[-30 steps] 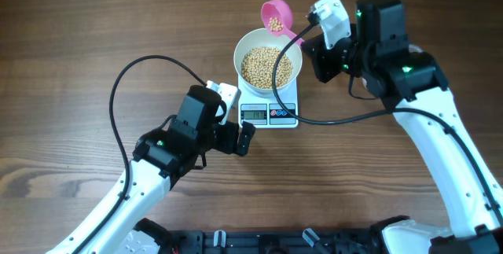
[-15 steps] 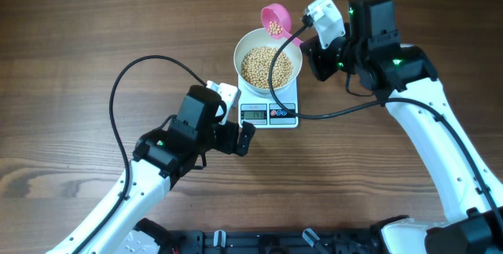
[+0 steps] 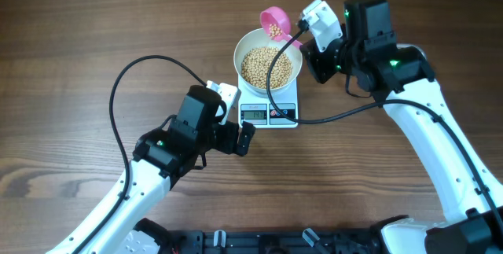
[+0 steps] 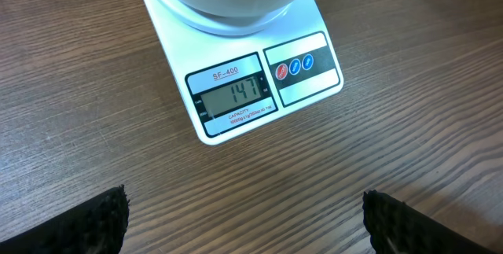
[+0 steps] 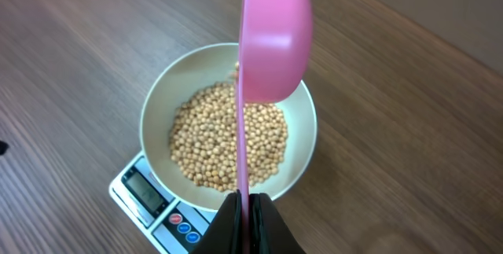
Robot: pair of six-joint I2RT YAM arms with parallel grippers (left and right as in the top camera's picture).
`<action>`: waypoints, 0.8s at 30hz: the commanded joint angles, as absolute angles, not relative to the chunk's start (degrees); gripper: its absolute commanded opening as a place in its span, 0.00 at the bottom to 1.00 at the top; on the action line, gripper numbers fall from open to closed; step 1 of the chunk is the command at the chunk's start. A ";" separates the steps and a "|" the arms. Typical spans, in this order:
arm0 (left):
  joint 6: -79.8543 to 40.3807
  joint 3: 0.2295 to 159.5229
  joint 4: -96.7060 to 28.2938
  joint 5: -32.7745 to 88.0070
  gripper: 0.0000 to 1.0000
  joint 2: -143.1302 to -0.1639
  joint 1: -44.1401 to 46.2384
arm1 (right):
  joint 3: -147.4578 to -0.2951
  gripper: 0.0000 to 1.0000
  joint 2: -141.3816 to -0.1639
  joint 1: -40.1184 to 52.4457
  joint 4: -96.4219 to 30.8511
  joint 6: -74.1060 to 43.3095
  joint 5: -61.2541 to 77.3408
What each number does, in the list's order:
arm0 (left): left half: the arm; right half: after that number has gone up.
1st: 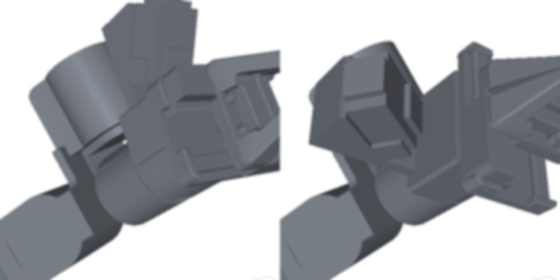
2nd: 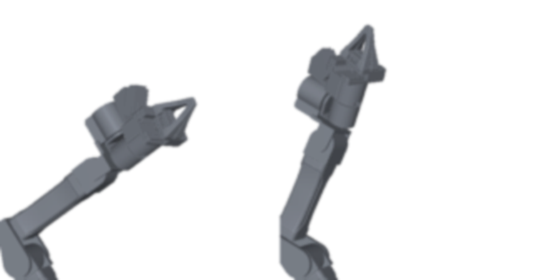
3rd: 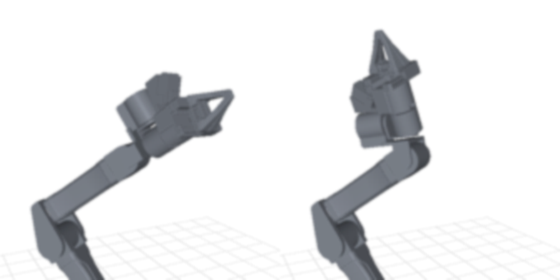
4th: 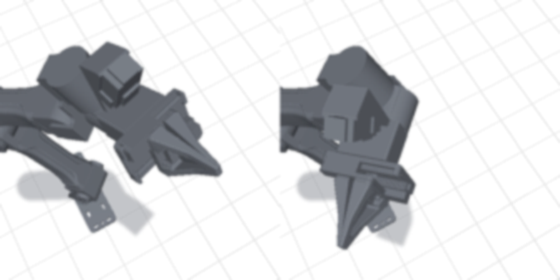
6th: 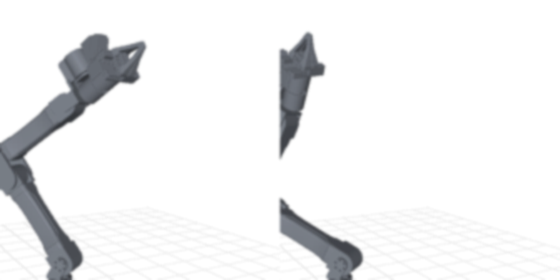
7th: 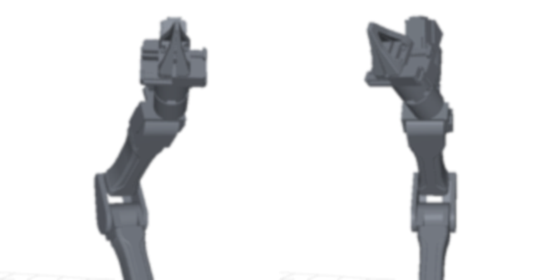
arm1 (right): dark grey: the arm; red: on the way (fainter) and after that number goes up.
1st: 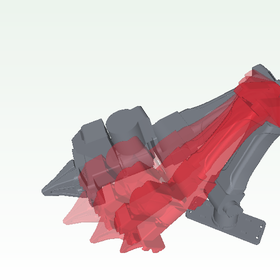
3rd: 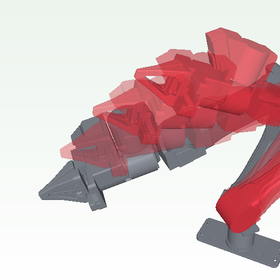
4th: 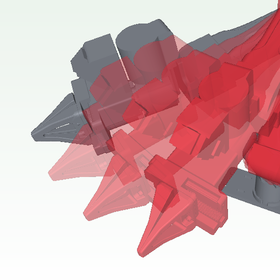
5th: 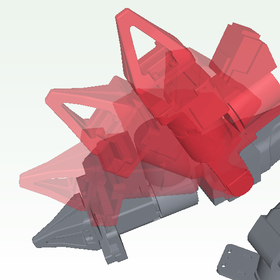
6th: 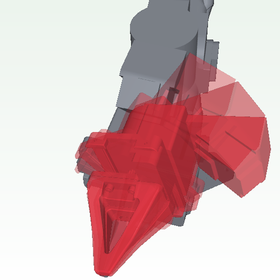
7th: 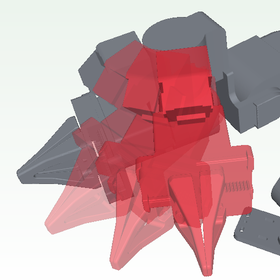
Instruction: Scoop item into bowl and weigh 150g on scale
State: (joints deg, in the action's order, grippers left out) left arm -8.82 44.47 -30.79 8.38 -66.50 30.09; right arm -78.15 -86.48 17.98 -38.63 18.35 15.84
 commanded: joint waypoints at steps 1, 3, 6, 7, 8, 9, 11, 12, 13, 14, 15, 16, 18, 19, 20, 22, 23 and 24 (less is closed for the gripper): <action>-8.10 45.65 -30.68 8.05 1.00 -66.81 30.44 | -79.18 0.04 -86.80 18.33 -38.30 17.91 13.47; -8.12 45.65 -30.68 8.05 1.00 -66.83 30.44 | -79.18 0.04 -86.80 18.46 -38.28 18.00 15.55; -8.10 45.65 -30.68 8.05 1.00 -66.81 30.44 | -79.18 0.04 -86.80 18.48 -37.93 17.63 15.07; -8.12 45.65 -30.68 8.05 1.00 -66.83 30.44 | -79.18 0.04 -86.80 18.41 -37.87 16.97 15.09; -8.12 45.65 -30.68 8.05 1.00 -66.83 30.44 | -79.18 0.04 -86.80 18.41 -37.74 15.59 15.09; -8.12 45.65 -30.68 8.05 1.00 -66.81 30.44 | -79.18 0.04 -86.80 18.41 -37.71 14.04 15.11; -8.10 45.65 -30.68 8.05 1.00 -66.83 30.44 | -79.18 0.04 -86.80 18.41 -37.74 12.34 15.11; -8.12 45.65 -30.68 8.05 1.00 -66.83 30.44 | -79.18 0.04 -86.80 18.39 -37.67 10.85 15.09; -8.12 45.65 -30.68 8.05 1.00 -66.81 30.44 | -79.18 0.04 -86.80 18.35 -37.60 10.00 15.11; -8.12 45.65 -30.68 8.05 1.00 -66.83 30.44 | -79.18 0.04 -86.80 18.35 -37.54 8.38 15.14; -8.12 45.65 -30.68 8.03 1.00 -66.81 30.44 | -79.18 0.04 -86.80 18.35 -37.47 7.01 15.14; -8.12 45.65 -30.68 8.05 1.00 -66.83 30.44 | -79.18 0.04 -86.80 18.35 -37.47 5.80 15.51; -8.10 45.65 -30.68 8.05 1.00 -66.83 30.44 | -79.18 0.04 -86.78 18.35 -37.50 5.34 17.91; -8.10 45.65 -30.68 8.05 1.00 -66.81 30.44 | -79.18 0.04 -86.78 18.35 -37.47 5.21 18.85; -8.12 45.65 -30.68 8.05 1.00 -66.83 30.44 | -79.18 0.04 -86.78 18.31 -37.41 4.43 19.22; -8.12 45.65 -30.68 8.03 1.00 -66.81 30.44 | -79.18 0.04 -86.76 18.06 -37.36 2.42 19.25; -8.12 45.65 -30.68 8.05 1.00 -66.83 30.44 | -79.18 0.04 -86.72 17.78 -37.36 1.13 19.44; -8.12 45.65 -30.68 8.05 1.00 -66.81 30.44 | -79.18 0.04 -86.65 17.43 -37.36 -0.08 19.81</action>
